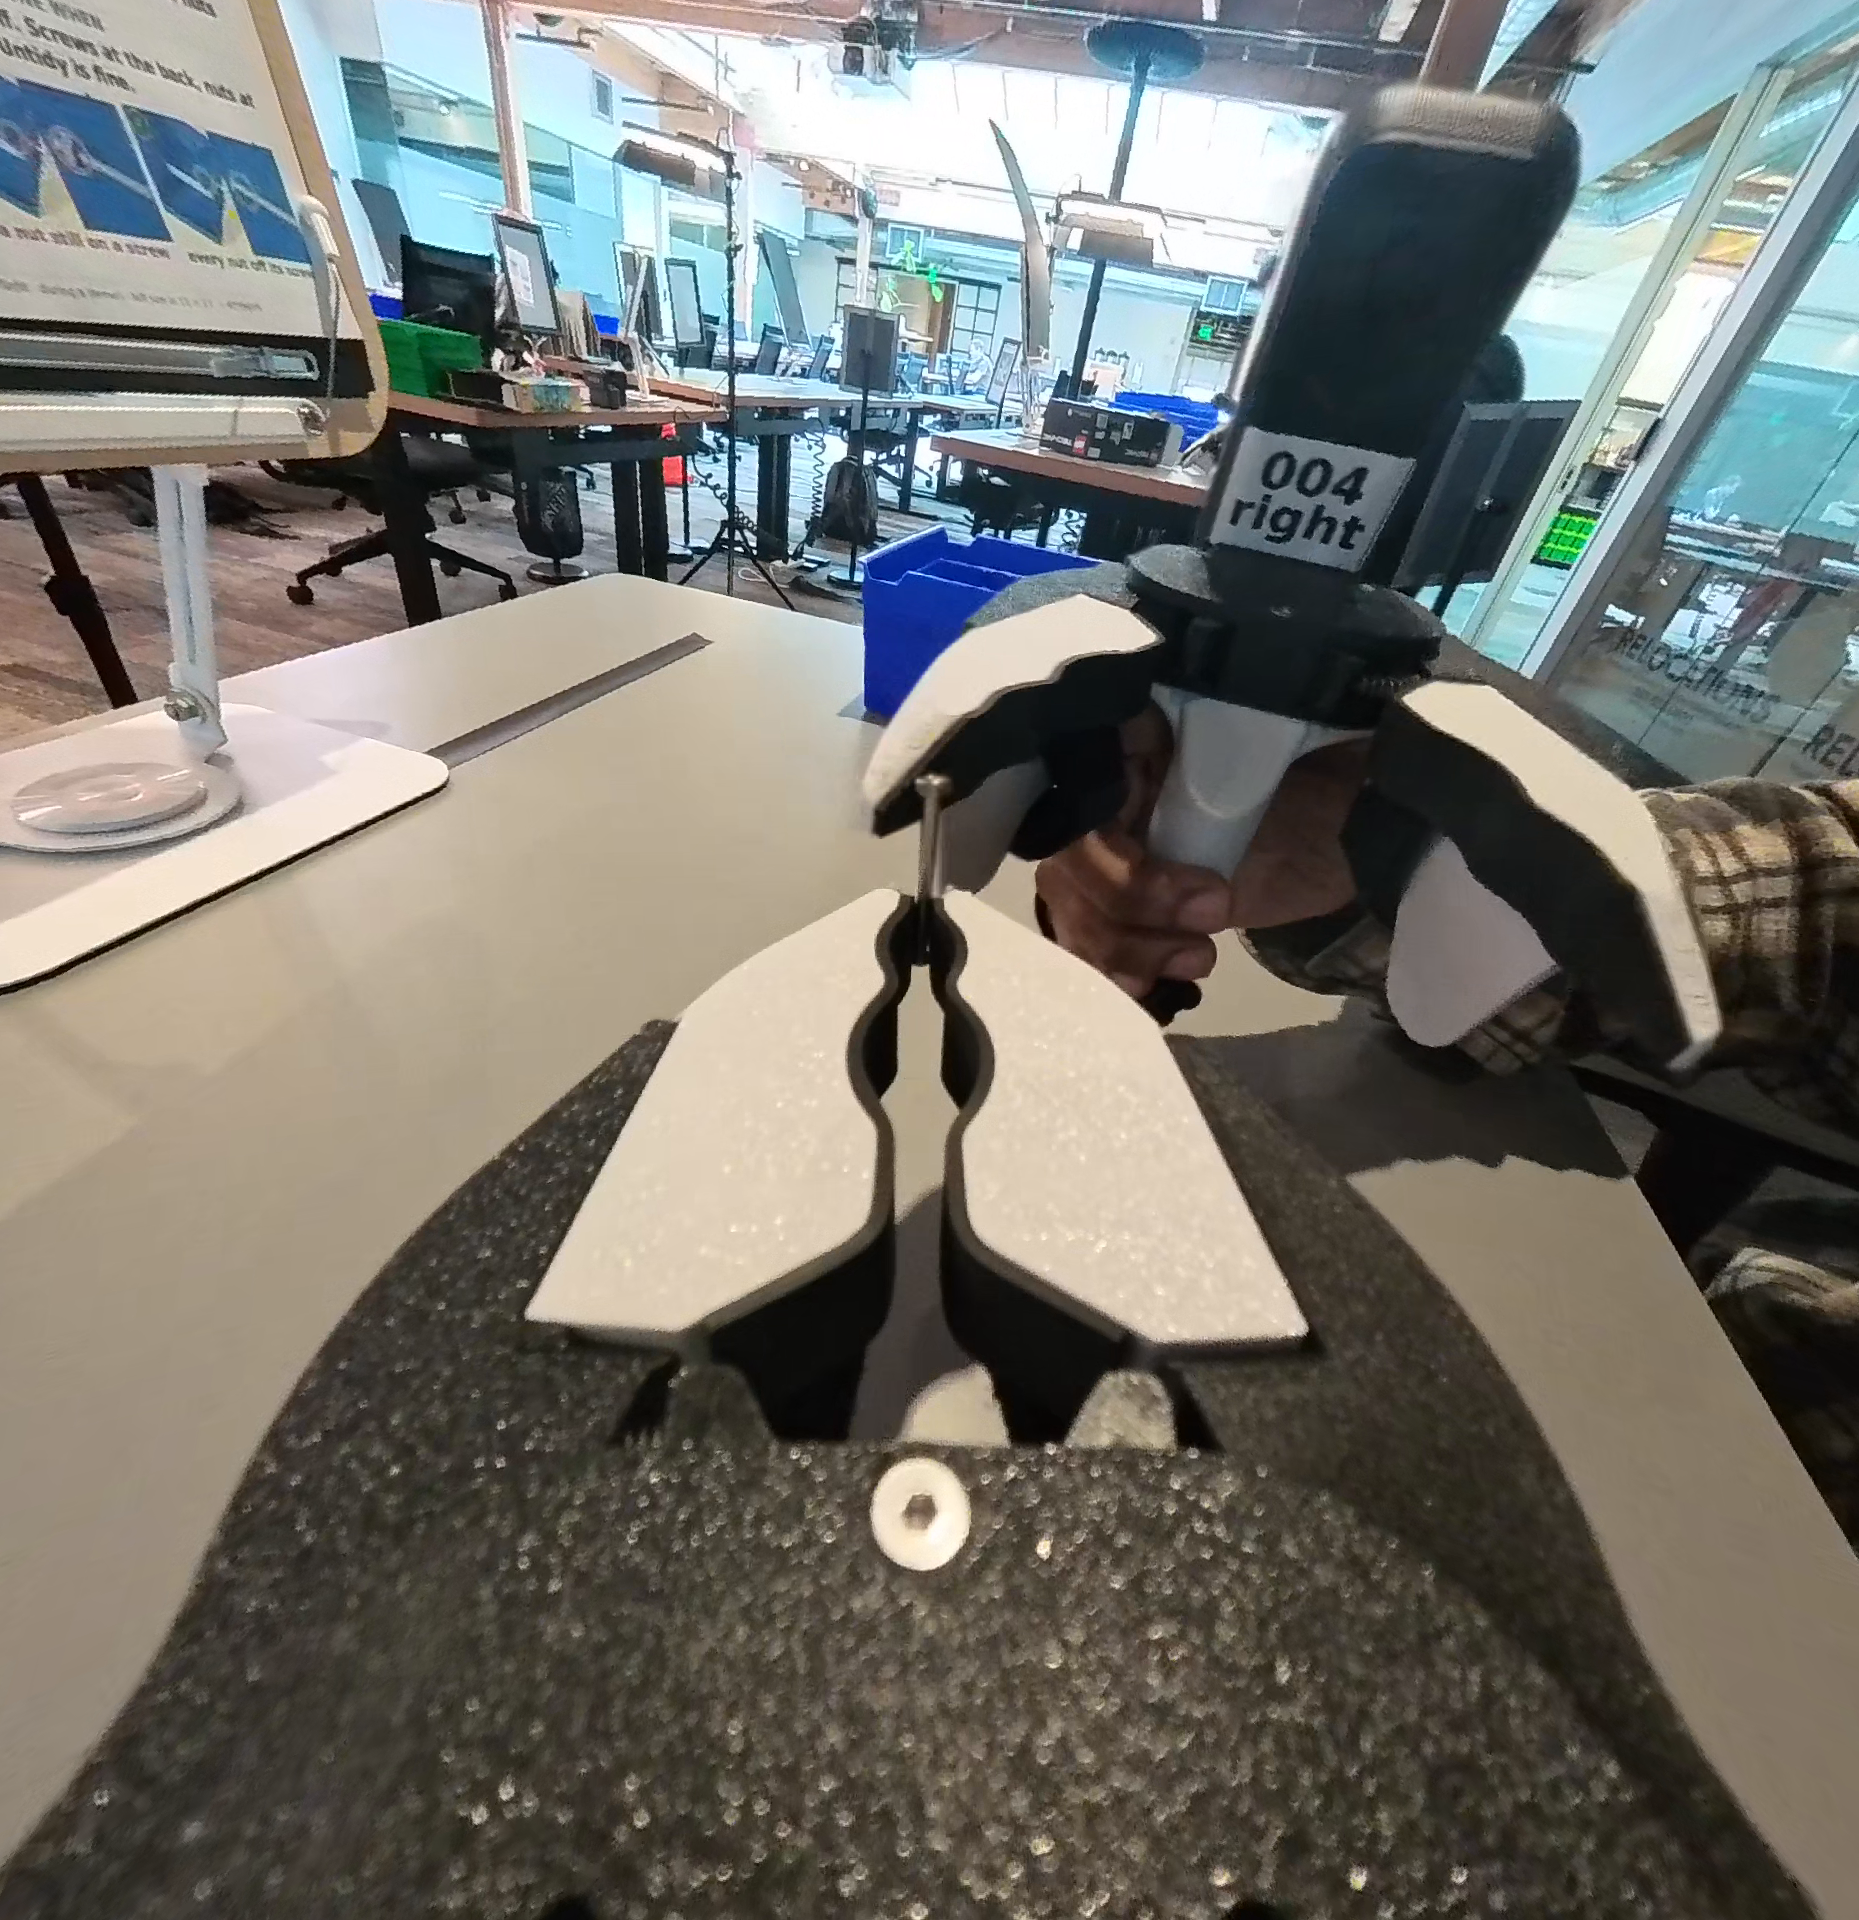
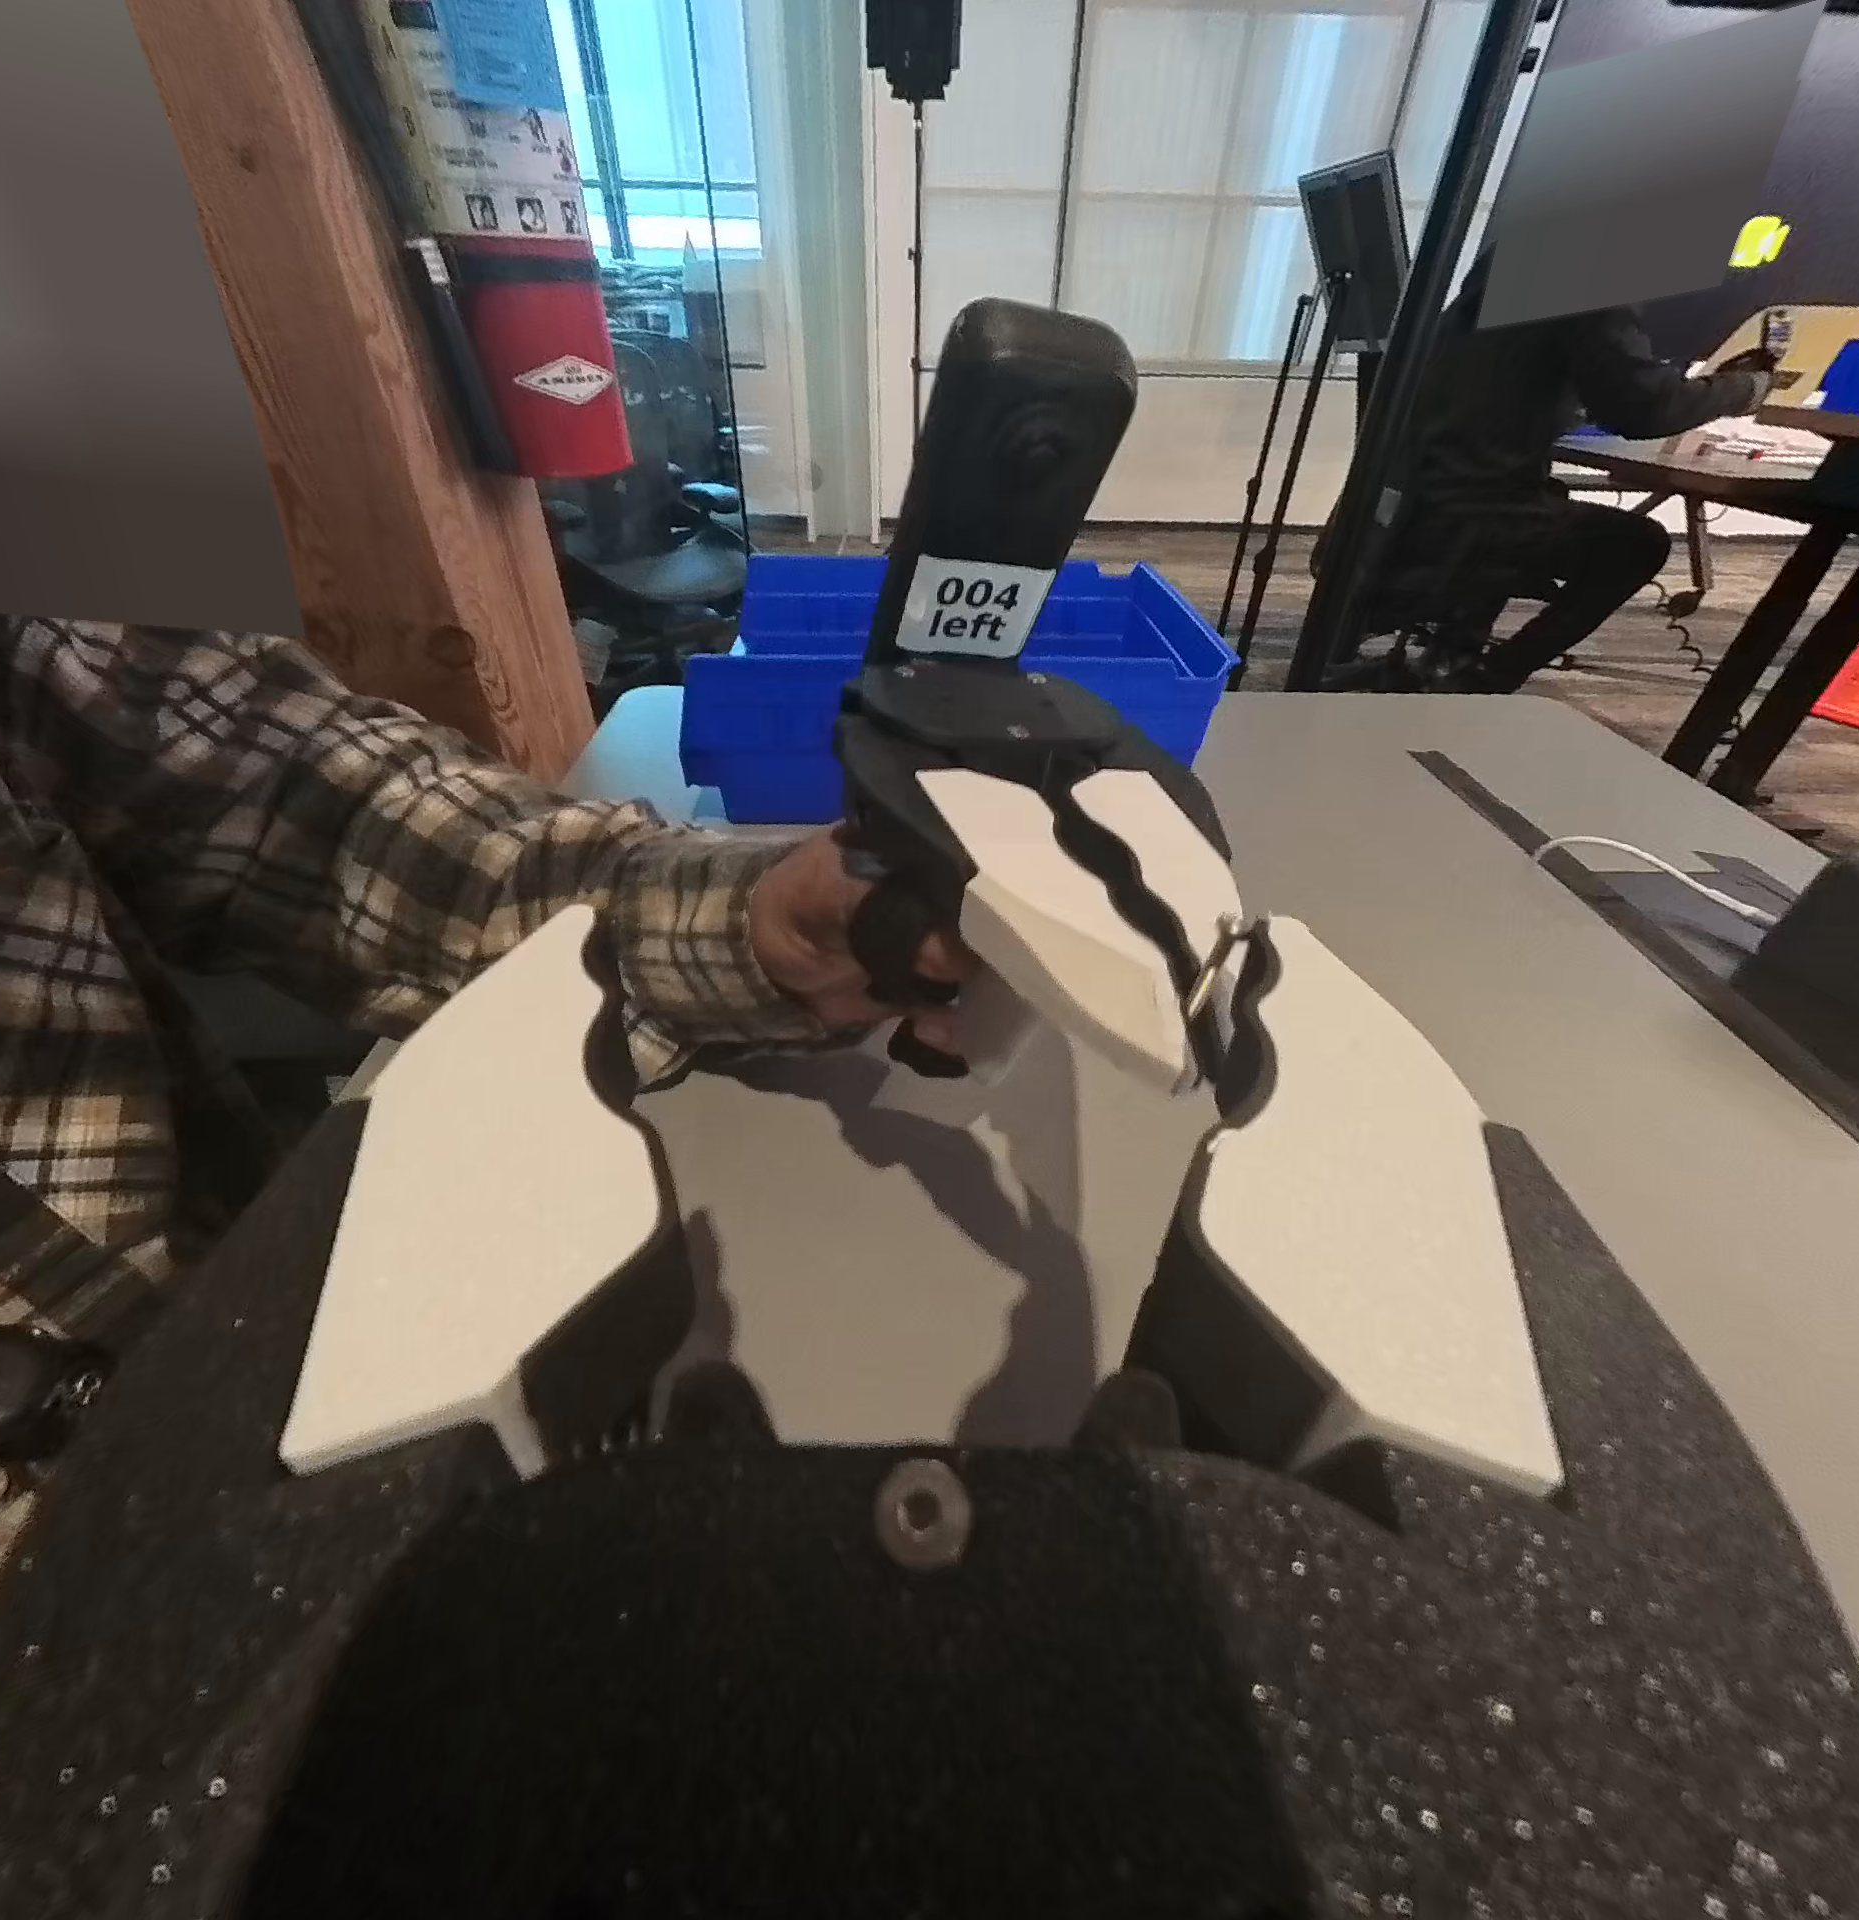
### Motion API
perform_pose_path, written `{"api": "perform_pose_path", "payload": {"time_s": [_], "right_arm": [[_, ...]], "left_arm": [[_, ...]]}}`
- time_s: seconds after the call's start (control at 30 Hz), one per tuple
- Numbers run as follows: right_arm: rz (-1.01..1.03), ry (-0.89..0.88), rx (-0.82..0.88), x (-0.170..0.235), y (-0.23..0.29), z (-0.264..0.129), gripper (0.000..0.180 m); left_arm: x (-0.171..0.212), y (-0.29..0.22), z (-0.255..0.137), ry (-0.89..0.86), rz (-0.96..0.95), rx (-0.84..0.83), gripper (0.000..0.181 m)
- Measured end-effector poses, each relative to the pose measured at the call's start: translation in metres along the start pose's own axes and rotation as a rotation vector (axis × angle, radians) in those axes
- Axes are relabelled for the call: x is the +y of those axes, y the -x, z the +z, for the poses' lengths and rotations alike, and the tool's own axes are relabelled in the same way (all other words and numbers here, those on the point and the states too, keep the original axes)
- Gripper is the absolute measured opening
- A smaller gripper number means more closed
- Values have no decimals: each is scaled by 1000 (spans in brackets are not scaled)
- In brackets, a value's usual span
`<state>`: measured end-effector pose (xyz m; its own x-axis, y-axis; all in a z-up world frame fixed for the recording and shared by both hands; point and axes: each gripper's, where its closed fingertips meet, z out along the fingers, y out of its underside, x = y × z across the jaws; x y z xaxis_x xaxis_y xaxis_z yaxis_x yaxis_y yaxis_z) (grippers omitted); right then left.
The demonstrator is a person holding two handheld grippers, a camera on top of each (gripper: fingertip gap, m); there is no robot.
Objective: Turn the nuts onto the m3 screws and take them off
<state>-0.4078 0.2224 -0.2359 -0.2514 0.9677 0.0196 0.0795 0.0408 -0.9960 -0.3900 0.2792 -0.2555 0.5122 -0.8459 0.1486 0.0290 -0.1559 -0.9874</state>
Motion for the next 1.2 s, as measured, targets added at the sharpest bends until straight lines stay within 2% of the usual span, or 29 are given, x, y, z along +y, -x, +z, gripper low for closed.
{"api": "perform_pose_path", "payload": {"time_s": [1.2], "right_arm": [[-30, 26, 37, -1, 2, -2, 113]], "left_arm": [[0, -2, 1, 5, 7, 1, 1]]}}
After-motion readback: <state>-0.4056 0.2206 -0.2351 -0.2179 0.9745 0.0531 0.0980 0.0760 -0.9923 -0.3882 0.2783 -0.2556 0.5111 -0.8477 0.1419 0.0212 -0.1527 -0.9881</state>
